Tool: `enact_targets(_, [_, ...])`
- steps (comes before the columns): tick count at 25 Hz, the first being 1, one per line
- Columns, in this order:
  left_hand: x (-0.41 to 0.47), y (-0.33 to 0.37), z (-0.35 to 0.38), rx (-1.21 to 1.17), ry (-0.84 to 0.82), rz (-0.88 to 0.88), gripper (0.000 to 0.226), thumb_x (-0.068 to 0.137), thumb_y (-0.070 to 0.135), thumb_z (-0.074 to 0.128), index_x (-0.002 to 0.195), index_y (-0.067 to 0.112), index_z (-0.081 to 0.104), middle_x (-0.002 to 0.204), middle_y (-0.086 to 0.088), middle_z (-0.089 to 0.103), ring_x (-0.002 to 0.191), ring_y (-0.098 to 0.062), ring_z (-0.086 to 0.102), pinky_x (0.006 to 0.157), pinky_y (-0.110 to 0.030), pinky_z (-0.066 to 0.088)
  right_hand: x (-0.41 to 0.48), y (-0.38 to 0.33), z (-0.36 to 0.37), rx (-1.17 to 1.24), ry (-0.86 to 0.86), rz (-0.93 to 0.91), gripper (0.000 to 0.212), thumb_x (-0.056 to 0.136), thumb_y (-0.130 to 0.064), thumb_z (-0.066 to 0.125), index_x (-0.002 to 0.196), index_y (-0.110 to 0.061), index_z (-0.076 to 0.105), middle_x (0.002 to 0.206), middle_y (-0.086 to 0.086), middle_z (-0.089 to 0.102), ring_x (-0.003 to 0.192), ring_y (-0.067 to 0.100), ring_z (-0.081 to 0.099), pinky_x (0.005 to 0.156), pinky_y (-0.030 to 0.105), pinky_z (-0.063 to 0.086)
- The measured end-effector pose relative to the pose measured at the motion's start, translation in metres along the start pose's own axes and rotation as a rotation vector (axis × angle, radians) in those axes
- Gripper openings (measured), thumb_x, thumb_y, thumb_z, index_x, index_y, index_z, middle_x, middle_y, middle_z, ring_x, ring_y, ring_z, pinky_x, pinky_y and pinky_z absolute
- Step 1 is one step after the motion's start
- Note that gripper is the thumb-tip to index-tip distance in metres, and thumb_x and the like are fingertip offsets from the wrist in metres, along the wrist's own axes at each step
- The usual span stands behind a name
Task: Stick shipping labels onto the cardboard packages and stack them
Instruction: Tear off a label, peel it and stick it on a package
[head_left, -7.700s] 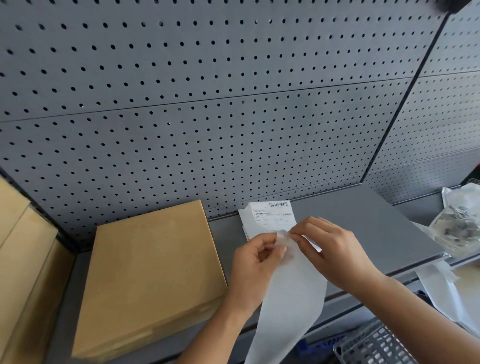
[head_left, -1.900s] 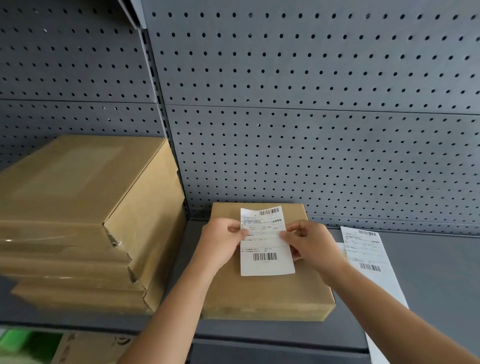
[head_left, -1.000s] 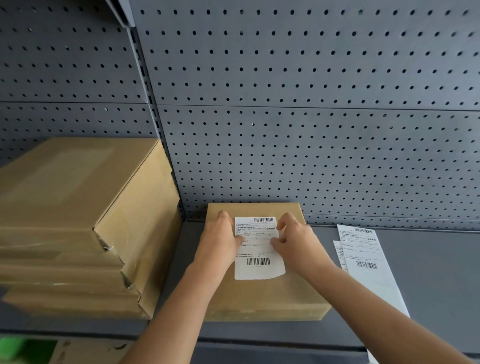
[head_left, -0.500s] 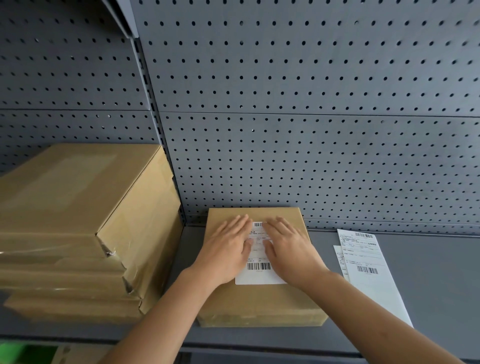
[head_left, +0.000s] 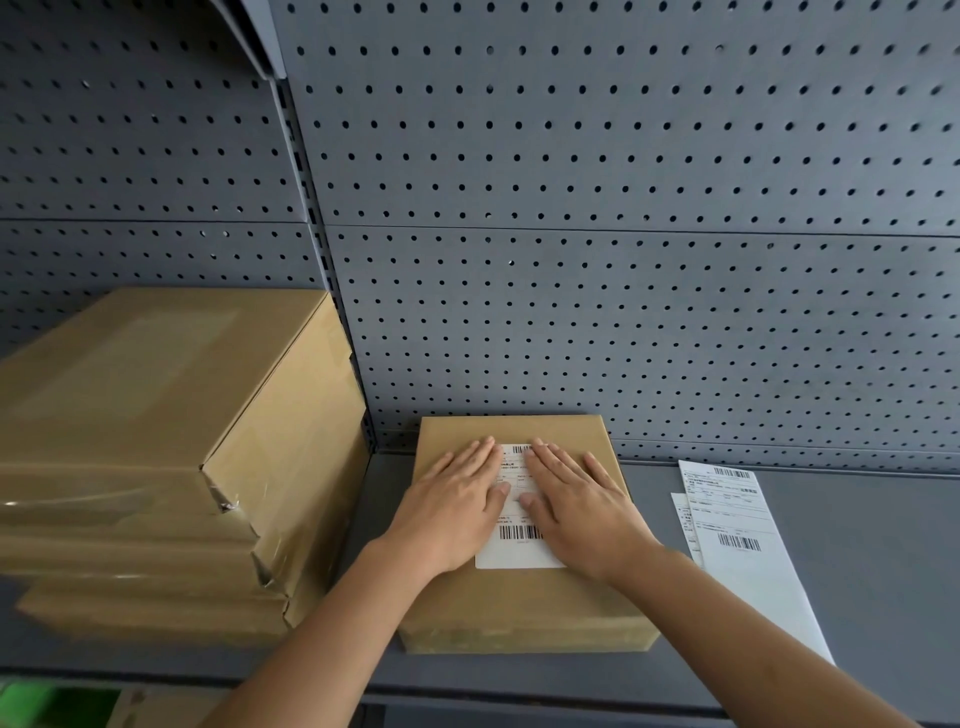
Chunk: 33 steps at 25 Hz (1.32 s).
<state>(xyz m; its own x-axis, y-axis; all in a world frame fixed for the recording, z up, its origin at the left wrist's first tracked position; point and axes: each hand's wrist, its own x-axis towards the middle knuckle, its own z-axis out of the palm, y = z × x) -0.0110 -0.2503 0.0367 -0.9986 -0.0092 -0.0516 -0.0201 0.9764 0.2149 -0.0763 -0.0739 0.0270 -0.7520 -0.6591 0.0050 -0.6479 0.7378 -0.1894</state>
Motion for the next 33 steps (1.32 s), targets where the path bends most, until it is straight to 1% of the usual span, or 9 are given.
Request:
enact_targets(3, [-0.002,-0.005,0.001,-0.011,0.005,-0.022,0.061,0.110,0.046,0.015,0.164,0.022,0.002,0.172,0.009,-0.003,0.157,-0.003,-0.004,0.129,-0.030,0.000,-0.003,0.005,-0.003,0.019,-0.010,0.031,0.063,0.104,-0.051,0.021,0.160,-0.024,0.012,0.168,-0.010,0.003,0.153,0.003,-0.001,0.125,0.036,-0.003])
enact_targets(10, [-0.013,-0.008,-0.001,-0.038,0.032,-0.087,0.064,0.109,0.048,0.014,0.164,0.019,0.000,0.172,0.005,-0.004,0.157,-0.006,-0.005,0.128,-0.029,-0.002,-0.014,0.007,-0.005,0.062,0.007,0.040,0.064,0.105,-0.050,0.020,0.160,-0.019,0.011,0.168,-0.005,0.005,0.153,0.006,-0.001,0.124,0.033,-0.006])
enact_targets(13, [-0.032,0.011,-0.004,-0.054,0.054,0.017,0.060,0.110,0.044,0.014,0.163,0.022,-0.002,0.171,0.009,-0.007,0.155,-0.001,-0.009,0.128,-0.027,-0.004,-0.033,-0.003,-0.007,0.085,0.014,-0.069,0.070,0.099,-0.055,0.006,0.160,-0.023,0.014,0.167,-0.009,0.007,0.153,0.004,0.001,0.122,0.028,-0.009])
enact_targets(16, [-0.045,0.026,0.002,-0.013,0.014,0.090,0.058,0.111,0.041,0.013,0.163,0.022,-0.002,0.170,0.009,-0.008,0.155,0.000,-0.010,0.129,-0.030,-0.002,-0.047,-0.014,-0.002,0.027,-0.019,-0.141,0.075,0.092,-0.055,-0.007,0.160,-0.027,0.006,0.167,-0.010,0.005,0.153,0.004,-0.002,0.125,0.033,-0.004])
enact_targets(18, [-0.048,0.027,0.006,0.018,-0.009,0.078,0.059,0.110,0.043,0.012,0.163,0.022,-0.003,0.171,0.008,-0.008,0.155,-0.001,-0.009,0.129,-0.031,-0.001,-0.049,-0.014,0.000,0.007,-0.019,-0.127,0.077,0.090,-0.055,-0.009,0.160,-0.026,0.005,0.168,-0.010,0.004,0.153,0.004,-0.004,0.125,0.035,-0.005])
enact_targets(21, [-0.051,0.023,0.005,0.047,-0.029,0.049,0.061,0.109,0.047,0.011,0.163,0.022,-0.003,0.171,0.009,-0.009,0.155,0.000,-0.010,0.129,-0.031,-0.001,-0.053,-0.007,-0.004,0.012,-0.013,-0.087,0.086,0.085,-0.061,-0.012,0.160,-0.024,0.010,0.167,-0.010,0.004,0.152,0.002,-0.003,0.121,0.030,-0.012])
enact_targets(27, [-0.061,0.013,0.001,0.025,-0.065,-0.066,0.063,0.107,0.051,0.008,0.162,0.024,-0.008,0.170,0.010,-0.012,0.155,-0.002,-0.011,0.129,-0.032,-0.002,-0.066,0.011,-0.009,0.024,-0.016,0.016,0.092,0.080,-0.067,-0.013,0.160,-0.026,0.008,0.166,-0.016,-0.002,0.150,-0.003,-0.008,0.121,0.028,-0.012])
enact_targets(30, [-0.068,0.017,-0.002,-0.005,-0.051,-0.069,0.071,0.100,0.057,-0.002,0.162,0.024,-0.009,0.169,0.011,-0.015,0.154,-0.001,-0.014,0.128,-0.028,-0.006,-0.073,0.009,-0.009,0.046,0.010,-0.003,0.091,0.083,-0.068,-0.011,0.160,-0.025,0.008,0.165,-0.016,-0.003,0.149,-0.003,-0.009,0.121,0.027,-0.013])
enact_targets(33, [-0.081,0.033,0.001,-0.024,-0.032,0.043,0.085,0.085,0.061,-0.015,0.162,0.026,-0.008,0.166,0.014,-0.019,0.152,0.002,-0.018,0.127,-0.028,-0.008,-0.085,-0.007,-0.007,0.036,0.023,-0.114,0.088,0.086,-0.067,-0.014,0.160,-0.025,0.010,0.164,-0.014,-0.002,0.151,0.000,-0.007,0.122,0.031,-0.010])
